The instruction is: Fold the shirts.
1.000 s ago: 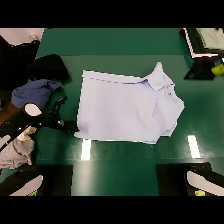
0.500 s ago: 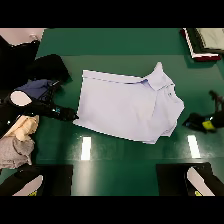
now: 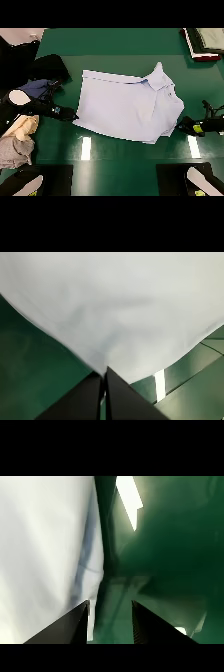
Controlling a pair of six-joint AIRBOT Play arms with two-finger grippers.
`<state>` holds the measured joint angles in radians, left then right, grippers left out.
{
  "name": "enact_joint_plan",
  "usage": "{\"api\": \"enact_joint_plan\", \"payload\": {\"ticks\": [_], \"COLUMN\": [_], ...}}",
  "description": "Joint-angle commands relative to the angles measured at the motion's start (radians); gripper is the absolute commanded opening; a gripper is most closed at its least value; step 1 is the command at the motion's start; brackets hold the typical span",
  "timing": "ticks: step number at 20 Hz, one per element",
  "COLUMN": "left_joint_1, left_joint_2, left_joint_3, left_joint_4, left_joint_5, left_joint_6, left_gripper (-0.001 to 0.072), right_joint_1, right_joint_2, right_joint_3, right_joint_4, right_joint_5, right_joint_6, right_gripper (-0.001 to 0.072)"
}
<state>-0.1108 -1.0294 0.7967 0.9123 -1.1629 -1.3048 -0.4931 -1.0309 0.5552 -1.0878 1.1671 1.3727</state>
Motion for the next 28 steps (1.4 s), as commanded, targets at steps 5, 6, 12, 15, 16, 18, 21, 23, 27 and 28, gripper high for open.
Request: {"api": "enact_joint_plan", "payload": {"ticks": [5, 6, 12, 15, 16, 18, 21, 23, 27, 28], "left_joint_1": [0.0, 0.0, 0.0, 0.0, 0.0, 0.0, 0.001, 0.001, 0.001, 0.001], "left_joint_2": [0.001, 0.001, 0.001, 0.001, 0.001, 0.001, 0.001, 0.001, 0.002, 0.002], "left_joint_3": [0.001, 0.001, 0.001, 0.001, 0.001, 0.001, 0.017, 0.089, 0.379, 0.468], "left_joint_4": [0.0, 0.0, 0.0, 0.0, 0.0, 0.0, 0.0, 0.0, 0.002, 0.009], "left_joint_5": [-0.007, -0.007, -0.008, -0.007, -0.007, -0.007, -0.004, -0.008, -0.008, -0.008], "left_joint_6": [-0.005, -0.005, -0.008, -0.03, -0.031, -0.031, -0.032, -0.035, -0.034, -0.034], "left_gripper": [0.0023, 0.0023, 0.0023, 0.0023, 0.0023, 0.0023, 0.0023, 0.0022, 0.0023, 0.0022], "right_joint_1": [-0.001, -0.002, -0.002, -0.001, -0.001, -0.001, -0.008, -0.026, -0.015, 0.003], "right_joint_2": [-0.105, -0.111, -0.131, -0.131, -0.131, -0.131, -0.07, 0.025, 0.237, 0.278], "right_joint_3": [0.055, 0.055, 0.055, 0.055, 0.055, 0.055, 0.056, 0.09, 0.3, 0.371], "right_joint_4": [0.023, 0.023, 0.023, 0.024, 0.024, 0.024, 0.015, 0.016, 0.024, 0.024], "right_joint_5": [-0.027, -0.028, -0.034, -0.035, -0.035, -0.03, -0.018, 0.025, 0.096, 0.076], "right_joint_6": [-0.011, -0.011, -0.018, -0.022, -0.026, -0.056, -0.058, -0.054, 0.036, 0.055], "right_gripper": [0.0193, 0.0181, 0.0117, 0.0117, 0.0117, 0.0016, 0.0012, 0.0011, 0.001, 0.0011]}}
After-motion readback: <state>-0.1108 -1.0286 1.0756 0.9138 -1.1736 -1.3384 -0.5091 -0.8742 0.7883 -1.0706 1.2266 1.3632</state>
